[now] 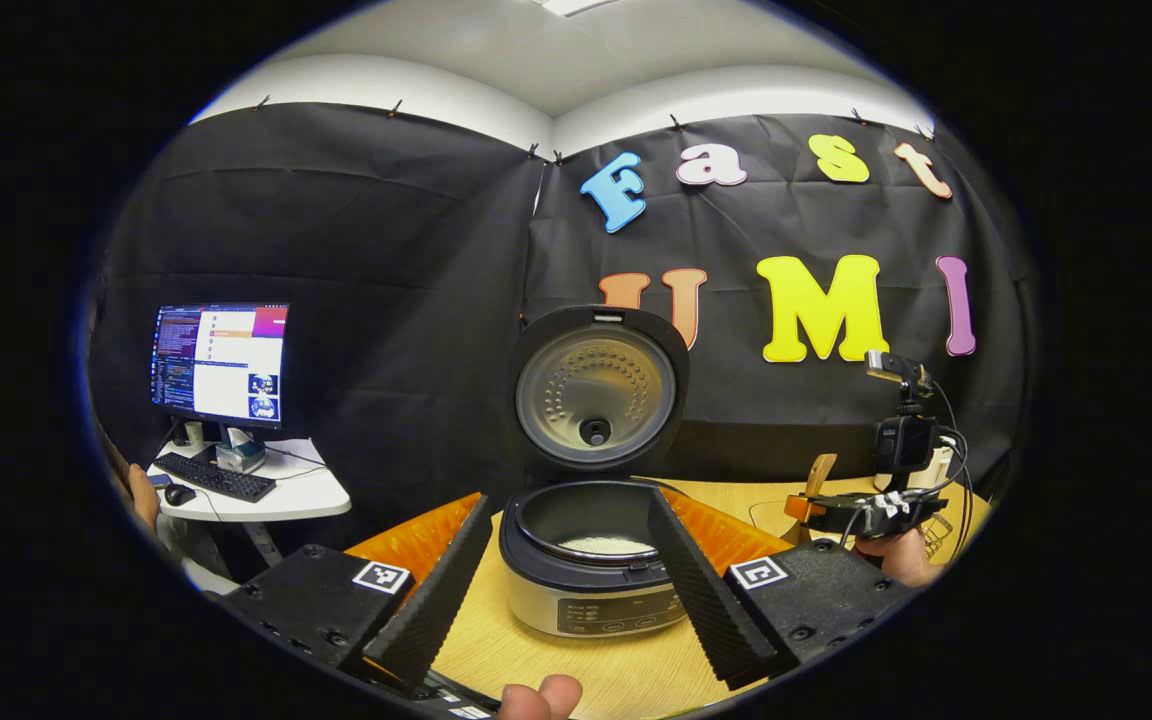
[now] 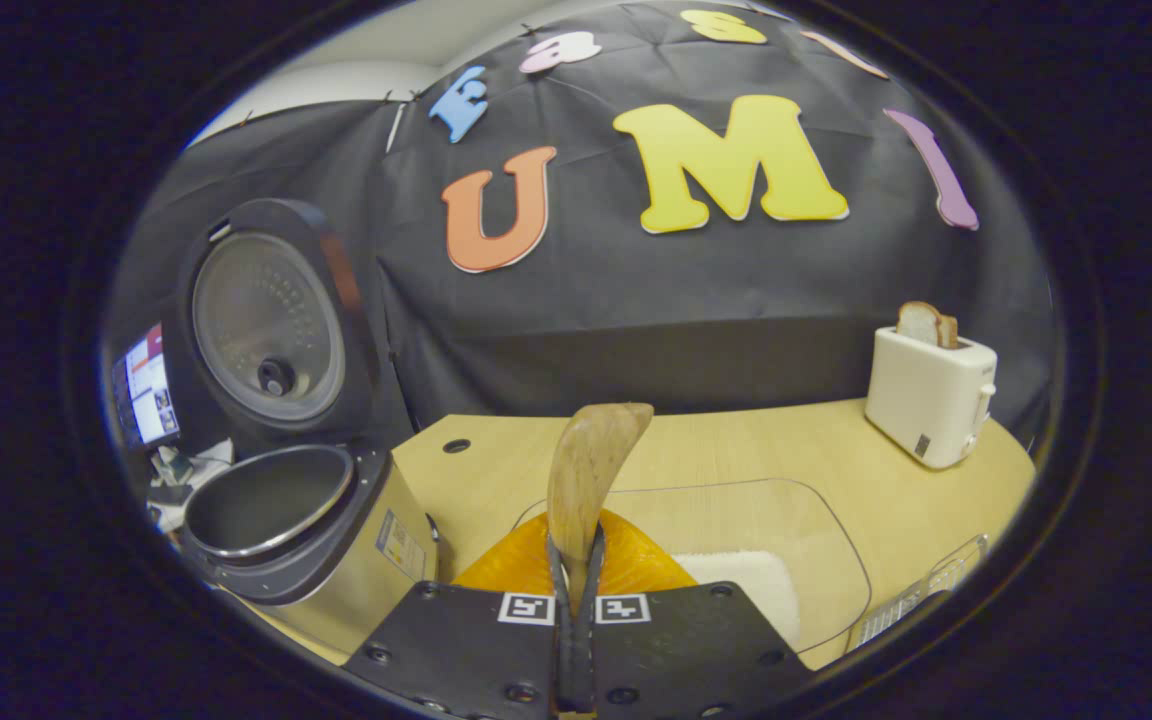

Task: Close the left gripper, press the button to open the rice cooker; take a wooden spoon from the chopstick holder with the right hand, scoop a spoonful of rice and pour it into the rice cooker, then put the wooden spoon back into the chopstick holder.

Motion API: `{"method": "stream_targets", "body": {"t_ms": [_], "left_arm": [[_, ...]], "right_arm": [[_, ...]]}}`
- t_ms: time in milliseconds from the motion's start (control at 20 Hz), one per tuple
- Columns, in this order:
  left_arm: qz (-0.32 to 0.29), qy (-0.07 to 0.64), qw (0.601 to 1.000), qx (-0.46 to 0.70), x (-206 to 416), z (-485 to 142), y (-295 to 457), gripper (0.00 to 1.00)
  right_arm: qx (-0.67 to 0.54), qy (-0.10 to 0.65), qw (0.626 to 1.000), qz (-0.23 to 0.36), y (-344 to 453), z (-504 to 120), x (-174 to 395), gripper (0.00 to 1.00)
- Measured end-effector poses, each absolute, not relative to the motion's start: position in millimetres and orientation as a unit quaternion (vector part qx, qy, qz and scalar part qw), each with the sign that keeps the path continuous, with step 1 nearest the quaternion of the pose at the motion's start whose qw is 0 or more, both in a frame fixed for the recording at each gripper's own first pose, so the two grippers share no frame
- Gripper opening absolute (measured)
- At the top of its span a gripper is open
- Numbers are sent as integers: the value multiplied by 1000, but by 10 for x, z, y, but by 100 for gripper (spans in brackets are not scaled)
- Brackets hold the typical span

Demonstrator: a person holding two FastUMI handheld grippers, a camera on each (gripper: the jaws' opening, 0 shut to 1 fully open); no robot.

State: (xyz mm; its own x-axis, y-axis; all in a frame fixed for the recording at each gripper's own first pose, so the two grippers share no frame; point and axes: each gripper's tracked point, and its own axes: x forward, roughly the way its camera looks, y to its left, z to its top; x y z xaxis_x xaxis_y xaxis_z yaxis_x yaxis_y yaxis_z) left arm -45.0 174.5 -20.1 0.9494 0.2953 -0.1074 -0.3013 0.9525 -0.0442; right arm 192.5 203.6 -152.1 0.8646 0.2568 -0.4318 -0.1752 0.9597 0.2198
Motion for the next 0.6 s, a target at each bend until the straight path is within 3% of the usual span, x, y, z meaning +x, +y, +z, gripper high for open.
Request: {"method": "stream_targets", "body": {"t_ms": [350, 600], "left_arm": [[150, 52, 987, -33, -452, -205, 1709, 100], [141, 48, 988, -29, -433, -156, 1626, 100]], "right_arm": [[282, 268, 916, 102, 1834, -1507, 1999, 0], [332, 261, 903, 74, 1431, -1436, 2090, 0]]}}
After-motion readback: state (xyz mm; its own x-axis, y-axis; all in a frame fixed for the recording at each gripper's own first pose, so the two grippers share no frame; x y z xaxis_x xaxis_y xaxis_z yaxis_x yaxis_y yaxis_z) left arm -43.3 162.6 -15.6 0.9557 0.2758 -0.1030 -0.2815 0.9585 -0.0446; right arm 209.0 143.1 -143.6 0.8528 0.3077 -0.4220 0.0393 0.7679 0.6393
